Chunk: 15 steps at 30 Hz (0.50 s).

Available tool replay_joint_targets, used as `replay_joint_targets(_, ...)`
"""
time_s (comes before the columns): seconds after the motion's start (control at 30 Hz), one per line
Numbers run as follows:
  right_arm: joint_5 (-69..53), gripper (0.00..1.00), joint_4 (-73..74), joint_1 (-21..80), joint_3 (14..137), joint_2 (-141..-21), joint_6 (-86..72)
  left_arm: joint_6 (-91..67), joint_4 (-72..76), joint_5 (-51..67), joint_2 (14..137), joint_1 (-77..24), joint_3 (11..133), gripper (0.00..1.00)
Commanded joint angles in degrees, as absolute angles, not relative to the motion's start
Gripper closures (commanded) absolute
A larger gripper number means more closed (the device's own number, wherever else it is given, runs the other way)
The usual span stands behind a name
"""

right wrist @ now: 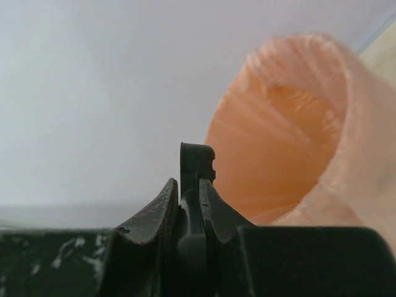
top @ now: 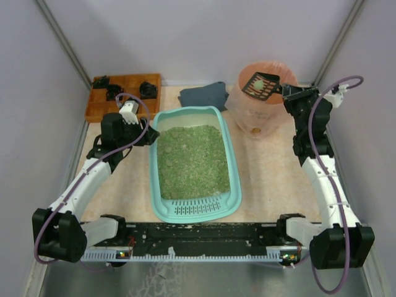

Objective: Clean the litter box

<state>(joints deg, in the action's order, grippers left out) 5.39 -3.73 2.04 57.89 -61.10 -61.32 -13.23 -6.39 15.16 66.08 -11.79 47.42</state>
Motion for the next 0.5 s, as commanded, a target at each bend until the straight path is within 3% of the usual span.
replay_joint_targets(0.0, 15.28, 1.0, -6.65, 1.58, 62.67, -61.25, -51.23, -13.27, -5.78, 15.38, 65.04, -11.77, 47.68, 0.41)
replay_joint_targets(0.17, 16.66, 1.0, -12.62, 1.58, 63.34, -64.15, -36.9, -13.22, -5.89, 15.16, 64.78, -11.69, 47.64, 0.41)
replay_joint_targets(0.47, 3.59, 1.0, -17.11, 1.58, 65.66, -70.0, -20.22, -13.27, -6.15, 15.03, 64.69, -11.35, 47.94, 0.41)
